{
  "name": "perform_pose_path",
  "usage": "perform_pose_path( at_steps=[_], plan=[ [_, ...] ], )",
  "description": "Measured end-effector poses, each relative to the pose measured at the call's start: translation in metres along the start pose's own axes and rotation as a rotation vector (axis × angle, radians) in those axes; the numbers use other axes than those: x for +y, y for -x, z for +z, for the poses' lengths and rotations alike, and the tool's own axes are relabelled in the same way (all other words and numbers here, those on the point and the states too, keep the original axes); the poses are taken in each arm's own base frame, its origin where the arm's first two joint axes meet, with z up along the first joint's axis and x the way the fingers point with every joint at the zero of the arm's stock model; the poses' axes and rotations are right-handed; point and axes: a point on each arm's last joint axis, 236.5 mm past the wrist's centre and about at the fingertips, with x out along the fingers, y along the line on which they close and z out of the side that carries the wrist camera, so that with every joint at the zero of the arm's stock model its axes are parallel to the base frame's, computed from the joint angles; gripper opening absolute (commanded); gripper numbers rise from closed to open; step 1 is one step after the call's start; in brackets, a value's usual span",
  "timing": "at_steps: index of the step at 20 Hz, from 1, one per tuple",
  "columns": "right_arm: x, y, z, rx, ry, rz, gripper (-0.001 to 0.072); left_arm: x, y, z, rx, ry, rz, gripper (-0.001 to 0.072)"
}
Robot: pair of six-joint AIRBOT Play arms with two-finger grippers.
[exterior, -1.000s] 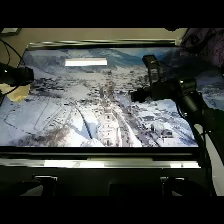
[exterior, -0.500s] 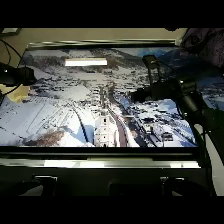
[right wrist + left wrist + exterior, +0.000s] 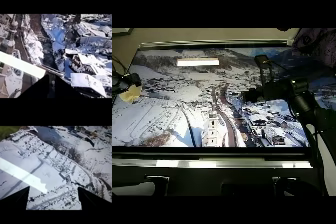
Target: Fold the clothes and pants, and hang the long-sleeved shirts on hangers.
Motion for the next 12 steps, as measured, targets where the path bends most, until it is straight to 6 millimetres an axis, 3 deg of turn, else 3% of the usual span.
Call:
perform_pose_path(
  at_steps=[4, 7, 12],
  plan=[
    [0.0, 0.0, 0.0, 0.0, 0.0, 0.0, 0.0111, 0.061, -0.072, 0.033, -0.029, 0.136, 0.046, 0.072],
    [0.0, 0.0, 0.0, 0.0, 0.0, 0.0, 0.0111, 0.095, -0.123, 0.055, -0.065, 0.19, 0.068, 0.072],
    [0.0, 0.0, 0.0, 0.0, 0.0, 0.0, 0.0111, 0.112, -0.198, 0.077, -0.138, 0.172, 0.067, 0.072]
  ],
)
